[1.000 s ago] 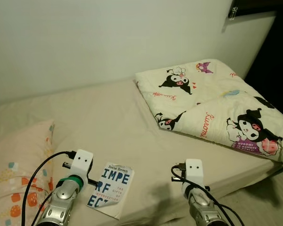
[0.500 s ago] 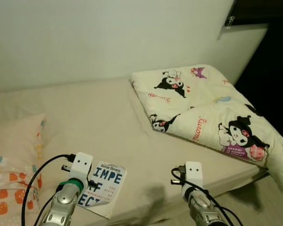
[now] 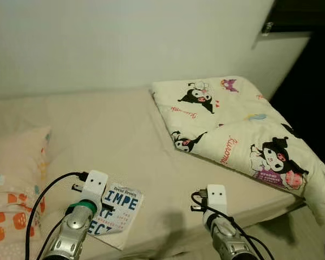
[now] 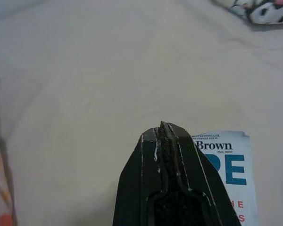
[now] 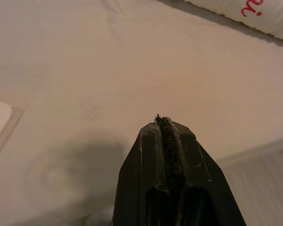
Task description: Clean up the room
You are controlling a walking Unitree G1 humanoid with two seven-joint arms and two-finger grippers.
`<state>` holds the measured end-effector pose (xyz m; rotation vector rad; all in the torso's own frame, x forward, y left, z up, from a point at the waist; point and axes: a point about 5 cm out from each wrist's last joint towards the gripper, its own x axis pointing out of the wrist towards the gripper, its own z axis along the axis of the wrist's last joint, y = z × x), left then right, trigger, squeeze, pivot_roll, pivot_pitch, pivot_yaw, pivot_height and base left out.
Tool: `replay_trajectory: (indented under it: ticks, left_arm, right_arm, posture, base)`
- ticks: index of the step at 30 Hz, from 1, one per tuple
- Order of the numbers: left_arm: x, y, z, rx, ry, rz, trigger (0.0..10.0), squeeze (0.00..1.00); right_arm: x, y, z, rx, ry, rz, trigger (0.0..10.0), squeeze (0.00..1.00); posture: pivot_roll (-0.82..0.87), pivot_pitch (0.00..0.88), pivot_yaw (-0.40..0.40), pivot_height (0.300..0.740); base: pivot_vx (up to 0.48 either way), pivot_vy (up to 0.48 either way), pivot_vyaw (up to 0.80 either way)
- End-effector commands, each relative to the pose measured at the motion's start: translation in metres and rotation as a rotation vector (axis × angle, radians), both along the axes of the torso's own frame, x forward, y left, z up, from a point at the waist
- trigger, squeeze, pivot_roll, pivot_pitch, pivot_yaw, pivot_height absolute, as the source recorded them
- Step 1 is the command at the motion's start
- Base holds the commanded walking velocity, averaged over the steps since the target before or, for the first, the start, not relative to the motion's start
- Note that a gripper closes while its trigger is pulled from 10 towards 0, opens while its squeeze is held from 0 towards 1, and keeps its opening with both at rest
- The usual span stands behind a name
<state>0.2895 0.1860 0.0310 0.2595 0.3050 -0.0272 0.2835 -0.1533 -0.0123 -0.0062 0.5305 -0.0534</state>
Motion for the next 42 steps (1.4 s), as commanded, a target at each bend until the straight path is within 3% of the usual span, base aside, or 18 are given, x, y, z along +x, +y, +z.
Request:
replay_trajectory:
  ticks: [1, 14, 20, 31, 42]
  left_arm:
    - [-0.0026, -0.0006, -0.0035, -0.022, 0.016, 0.023, 10.0, 0.00]
    - [-0.0049, -0.0033, -0.0044, -0.033, 0.013, 0.014, 10.0, 0.00]
    - [-0.0061, -0.0026, -0.0068, -0.039, 0.033, 0.032, 10.0, 0.00]
    - [-0.0083, -0.0027, -0.0077, -0.027, 0.028, 0.019, 10.0, 0.00]
    - [-0.0023, -0.0043, -0.0040, -0.008, 0.025, -0.016, 10.0, 0.00]
  right_arm:
    - [-0.0019, -0.0051, -0.0023, -0.014, 0.017, -0.007, 10.0, 0.00]
    - [-0.0028, -0.0052, -0.0030, -0.023, 0.023, 0.003, 10.0, 0.00]
    - [-0.0036, -0.0052, -0.0038, -0.023, 0.028, 0.007, 10.0, 0.00]
    - [-0.0048, -0.0048, -0.0054, -0.019, 0.040, 0.007, 10.0, 0.00]
    - [-0.0076, -0.0068, -0.0086, 0.007, 0.061, -0.033, 10.0, 0.00]
  posture:
    - [0.15, 0.003, -0.009, 0.740]
    - [0.15, 0.009, -0.022, 0.740]
    - [0.15, 0.011, -0.026, 0.740]
    - [0.15, 0.009, -0.027, 0.740]
    - [0.15, 0.004, -0.009, 0.740]
  base:
    - [0.000, 0.000, 0.00]
    - [0.000, 0.000, 0.00]
    - [0.000, 0.480, 0.00]
    - [0.000, 0.000, 0.00]
    - [0.000, 0.000, 0.00]
